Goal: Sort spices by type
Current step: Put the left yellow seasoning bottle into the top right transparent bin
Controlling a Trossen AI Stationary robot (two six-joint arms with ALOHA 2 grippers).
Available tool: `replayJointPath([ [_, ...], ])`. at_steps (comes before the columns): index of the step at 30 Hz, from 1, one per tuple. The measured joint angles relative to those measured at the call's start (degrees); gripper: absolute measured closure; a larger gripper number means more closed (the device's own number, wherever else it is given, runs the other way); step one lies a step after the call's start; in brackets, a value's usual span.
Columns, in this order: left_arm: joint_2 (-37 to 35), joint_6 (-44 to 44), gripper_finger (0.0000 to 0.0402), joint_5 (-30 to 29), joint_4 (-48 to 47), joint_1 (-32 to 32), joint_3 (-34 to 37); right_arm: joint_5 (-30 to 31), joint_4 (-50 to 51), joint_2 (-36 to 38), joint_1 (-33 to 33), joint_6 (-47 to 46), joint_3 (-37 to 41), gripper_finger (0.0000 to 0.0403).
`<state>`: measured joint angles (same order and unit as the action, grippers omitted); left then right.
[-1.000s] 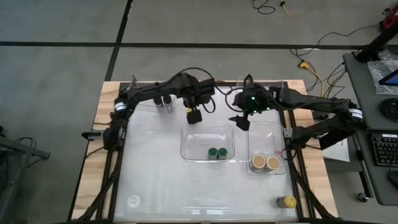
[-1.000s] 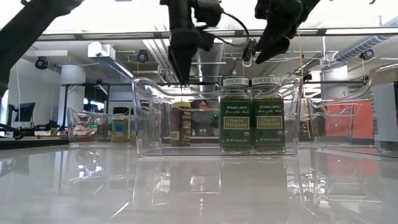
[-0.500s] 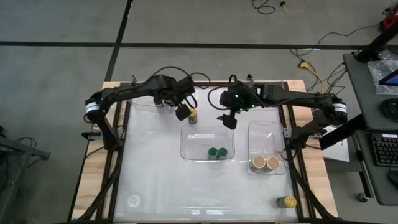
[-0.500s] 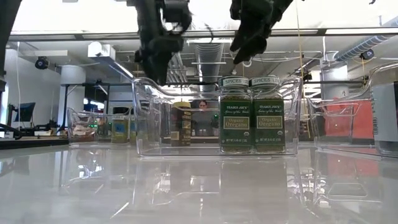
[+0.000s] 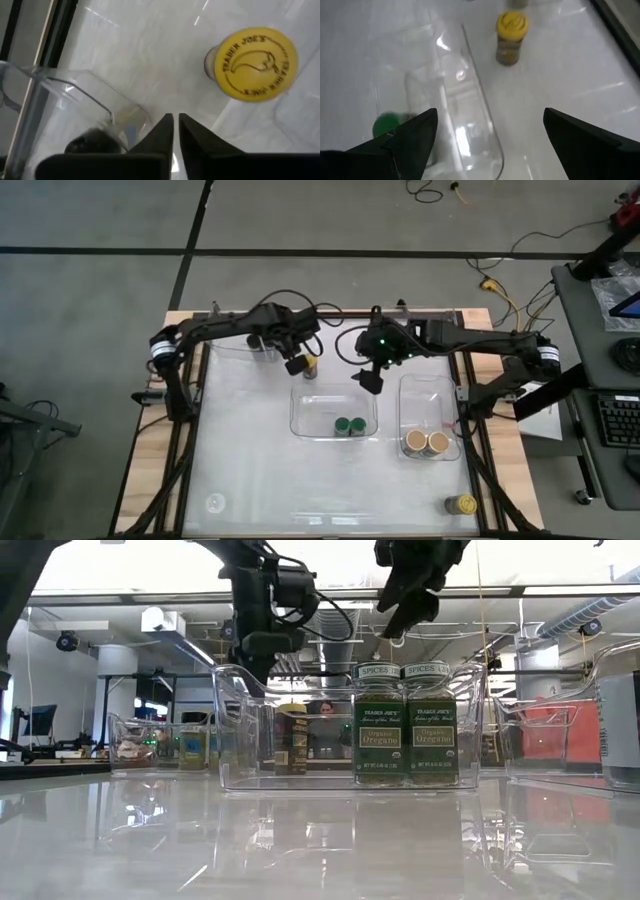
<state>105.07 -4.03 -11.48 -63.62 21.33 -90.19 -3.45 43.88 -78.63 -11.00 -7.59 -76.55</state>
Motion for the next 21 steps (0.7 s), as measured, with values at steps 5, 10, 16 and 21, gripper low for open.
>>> replayJointPath([
  [5,0.6,-0.1,0.0394,3.1,1.1,1.3,0.0,0.0,2.3,0.0,1.4,-1.5,0.2,0.0049],
  [10,2.1,-1.8,0.0401,5.5,1.1,2.9,-0.1,0.0,2.3,0.1,1.9,-1.9,0.2,0.0049],
  [16,3.8,-2.7,0.0401,7.3,1.1,3.6,-0.1,0.0,2.2,0.1,1.9,-1.7,0.2,0.0054],
  [21,5.5,-2.7,0.0401,9.6,1.4,3.6,-0.1,0.0,2.2,0.1,1.9,-1.6,0.2,0.0058],
])
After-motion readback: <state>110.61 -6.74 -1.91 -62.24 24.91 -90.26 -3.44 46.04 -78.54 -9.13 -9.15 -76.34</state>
